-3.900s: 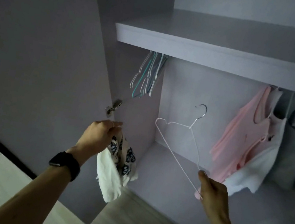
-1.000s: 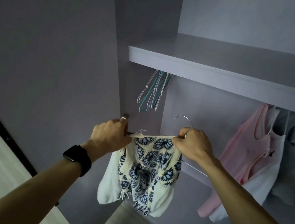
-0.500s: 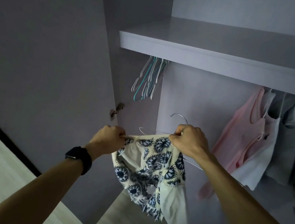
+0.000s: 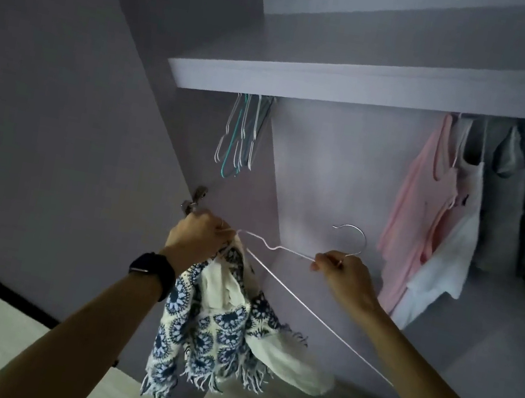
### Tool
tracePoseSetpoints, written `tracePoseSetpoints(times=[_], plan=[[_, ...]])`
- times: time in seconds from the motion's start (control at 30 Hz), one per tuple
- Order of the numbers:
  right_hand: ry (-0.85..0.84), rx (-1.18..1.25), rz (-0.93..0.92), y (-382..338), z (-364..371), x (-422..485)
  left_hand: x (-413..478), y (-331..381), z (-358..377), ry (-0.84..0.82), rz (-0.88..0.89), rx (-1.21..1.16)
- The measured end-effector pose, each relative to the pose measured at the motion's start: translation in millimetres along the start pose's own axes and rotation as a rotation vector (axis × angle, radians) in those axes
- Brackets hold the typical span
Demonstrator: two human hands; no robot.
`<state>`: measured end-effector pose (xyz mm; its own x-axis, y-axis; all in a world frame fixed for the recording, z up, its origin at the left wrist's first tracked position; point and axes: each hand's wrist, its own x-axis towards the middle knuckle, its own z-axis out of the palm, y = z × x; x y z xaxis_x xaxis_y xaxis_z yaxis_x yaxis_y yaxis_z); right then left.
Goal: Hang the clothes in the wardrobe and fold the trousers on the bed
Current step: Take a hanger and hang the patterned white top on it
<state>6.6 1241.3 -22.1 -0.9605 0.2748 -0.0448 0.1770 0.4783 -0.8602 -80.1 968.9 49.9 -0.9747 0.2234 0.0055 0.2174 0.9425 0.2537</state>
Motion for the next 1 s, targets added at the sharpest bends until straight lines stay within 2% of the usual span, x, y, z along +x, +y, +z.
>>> tracePoseSetpoints(times=[0.17,0.37,0.43,0.57,0.77,0.9,1.0], plan=[[-0.048,0.081,-0.057,1.2,-2.7,-36.4,0.5,8.5,0.3,0.087,0.033,0.241],[0.061,0.112,-0.06,5.6,-4.8,-46.3,-0.2,16.2,1.5,0.196,0.066,0.236],[0.055,0.111,-0.06,8.4,-4.9,-49.1,1.5,14.3,0.0,0.182,0.023,0.157],[0.057,0.049,-0.116,6.5,1.6,-52.8,5.1,11.9,-0.2,0.208,-0.069,-0.253],[0.078,-0.055,-0.207,-3.7,2.4,-50.0,1.8,10.4,-3.3,0.126,0.069,-0.297],[-0.024,-0.175,-0.21,-20.4,14.0,-34.3,-7.9,40.0,-2.7,-0.106,0.137,-0.558],[-0.045,-0.024,-0.172,-38.4,24.2,-18.9,-21.5,57.4,4.2,-0.248,0.242,-0.436]])
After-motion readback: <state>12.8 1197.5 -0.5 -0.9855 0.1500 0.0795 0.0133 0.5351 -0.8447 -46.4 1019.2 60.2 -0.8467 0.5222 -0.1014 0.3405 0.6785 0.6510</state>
